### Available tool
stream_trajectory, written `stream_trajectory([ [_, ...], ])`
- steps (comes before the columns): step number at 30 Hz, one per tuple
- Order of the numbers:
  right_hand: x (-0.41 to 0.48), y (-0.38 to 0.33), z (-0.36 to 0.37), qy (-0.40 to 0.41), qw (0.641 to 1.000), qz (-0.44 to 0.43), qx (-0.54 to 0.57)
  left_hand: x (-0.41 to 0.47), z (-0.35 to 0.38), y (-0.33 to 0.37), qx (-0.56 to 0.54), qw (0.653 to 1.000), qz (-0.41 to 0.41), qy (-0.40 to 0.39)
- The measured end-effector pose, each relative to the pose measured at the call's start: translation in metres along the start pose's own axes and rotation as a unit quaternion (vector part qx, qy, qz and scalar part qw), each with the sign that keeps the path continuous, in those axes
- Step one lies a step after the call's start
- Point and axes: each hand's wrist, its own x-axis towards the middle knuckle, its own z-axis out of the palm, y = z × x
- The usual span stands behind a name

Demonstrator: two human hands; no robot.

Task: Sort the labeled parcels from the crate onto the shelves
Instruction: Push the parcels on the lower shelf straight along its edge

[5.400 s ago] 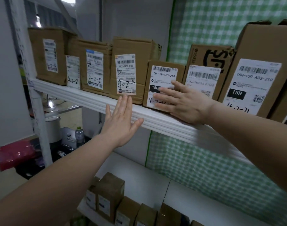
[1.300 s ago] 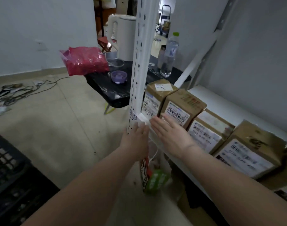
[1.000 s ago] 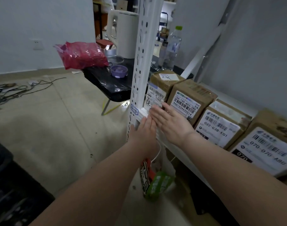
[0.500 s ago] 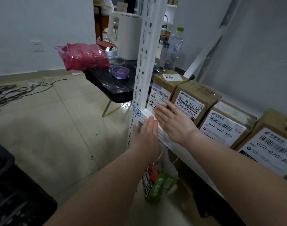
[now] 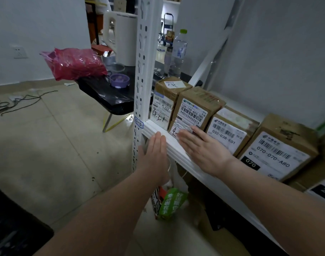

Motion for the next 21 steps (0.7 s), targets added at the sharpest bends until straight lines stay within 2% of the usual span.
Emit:
stream_trajectory([
  [8, -0.007, 0.003, 0.001, 0.013, 1.0, -0.001, 0.028, 0.001, 0.003, -0.006, 0.007, 1.0, 0.01, 0.021],
  [14, -0.058, -0.01, 0.004, -0.007, 1.0, 0.002, 0.02, -0.001, -0.006, 0.006, -0.004, 1.0, -0.008, 0.013],
  [18, -0.075, -0.012, 0.006, -0.02, 1.0, 0.009, 0.018, -0.015, -0.004, 0.037, 0.015, 0.997, 0.064, 0.028],
  [21, -0.074, -0.011, 0.008, -0.023, 1.0, 0.012, 0.011, -0.021, 0.0, 0.048, 0.004, 0.997, 0.073, 0.022],
])
